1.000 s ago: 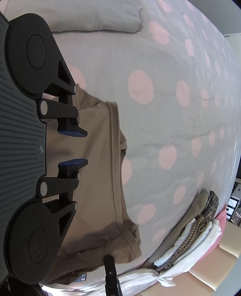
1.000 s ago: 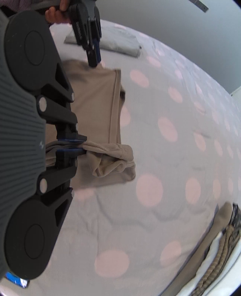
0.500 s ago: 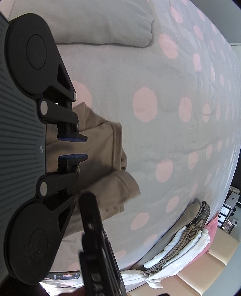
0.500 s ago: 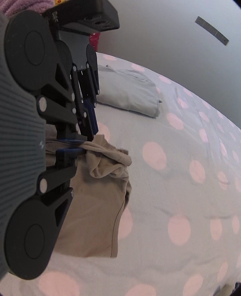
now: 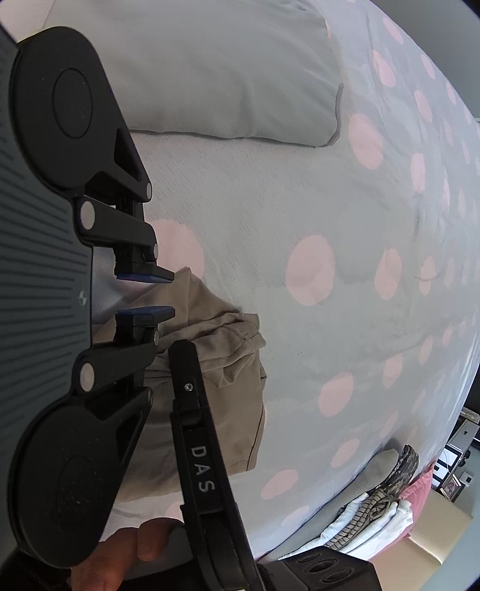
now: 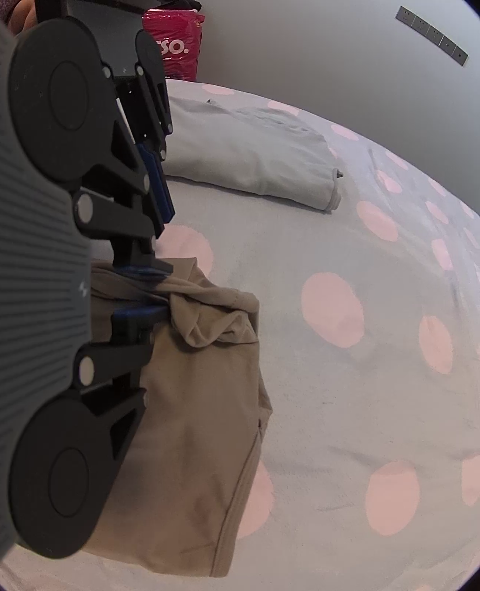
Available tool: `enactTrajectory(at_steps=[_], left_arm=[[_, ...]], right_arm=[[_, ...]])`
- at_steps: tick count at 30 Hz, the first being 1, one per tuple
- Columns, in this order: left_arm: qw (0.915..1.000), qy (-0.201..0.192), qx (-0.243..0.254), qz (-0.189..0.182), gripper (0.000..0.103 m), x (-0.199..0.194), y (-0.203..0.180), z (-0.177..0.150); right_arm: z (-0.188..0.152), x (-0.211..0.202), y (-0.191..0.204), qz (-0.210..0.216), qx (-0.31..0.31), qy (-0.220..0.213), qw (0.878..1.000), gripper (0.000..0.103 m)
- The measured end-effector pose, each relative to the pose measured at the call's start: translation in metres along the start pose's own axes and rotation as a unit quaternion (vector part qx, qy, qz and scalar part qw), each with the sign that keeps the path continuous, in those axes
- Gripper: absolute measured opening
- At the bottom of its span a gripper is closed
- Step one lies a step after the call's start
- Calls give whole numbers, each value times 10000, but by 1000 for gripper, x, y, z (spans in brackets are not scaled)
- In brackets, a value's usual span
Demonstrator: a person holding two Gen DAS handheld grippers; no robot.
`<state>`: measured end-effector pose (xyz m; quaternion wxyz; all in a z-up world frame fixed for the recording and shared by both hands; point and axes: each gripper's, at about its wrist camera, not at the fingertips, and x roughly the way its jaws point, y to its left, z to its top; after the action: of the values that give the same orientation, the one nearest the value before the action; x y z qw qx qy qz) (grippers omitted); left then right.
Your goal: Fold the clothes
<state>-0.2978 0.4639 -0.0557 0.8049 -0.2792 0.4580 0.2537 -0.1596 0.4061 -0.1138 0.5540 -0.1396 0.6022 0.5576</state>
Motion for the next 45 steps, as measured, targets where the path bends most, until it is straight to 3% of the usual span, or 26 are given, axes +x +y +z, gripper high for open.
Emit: enactTrajectory(at_steps=[6, 11, 16, 28, 32, 35, 40, 45], left_arm=[[10000, 57, -35, 0, 10, -4, 2, -5], [9997, 105, 199, -136, 10, -16, -14, -18], [9978, 243, 585, -189, 10, -27, -38, -42], [9952, 623, 720, -221, 10, -24, -62, -116], [9964, 437, 711, -128, 10, -20, -68, -131], [9971, 298, 704, -58, 10, -17, -72, -143], [9978, 91, 652, 39, 10, -12, -78, -158], [9984, 62, 562, 26, 10, -2, -81, -152]], right_arm=[[-6, -36, -1, 24, -158, -234, 9996, 35], [-32, -69, -2, -365, -659, -406, 9963, 40], [-73, -94, -8, -791, -1242, -532, 9877, 41], [-193, -108, -32, -1403, -1840, -692, 9704, 41], [-233, -99, -38, -1638, -1884, -857, 9645, 41], [-257, -89, -35, -1841, -2276, -857, 9523, 41], [-283, -81, -28, -2194, -3107, -1031, 9191, 41], [-286, -80, -29, -2283, -3321, -1242, 9067, 47]])
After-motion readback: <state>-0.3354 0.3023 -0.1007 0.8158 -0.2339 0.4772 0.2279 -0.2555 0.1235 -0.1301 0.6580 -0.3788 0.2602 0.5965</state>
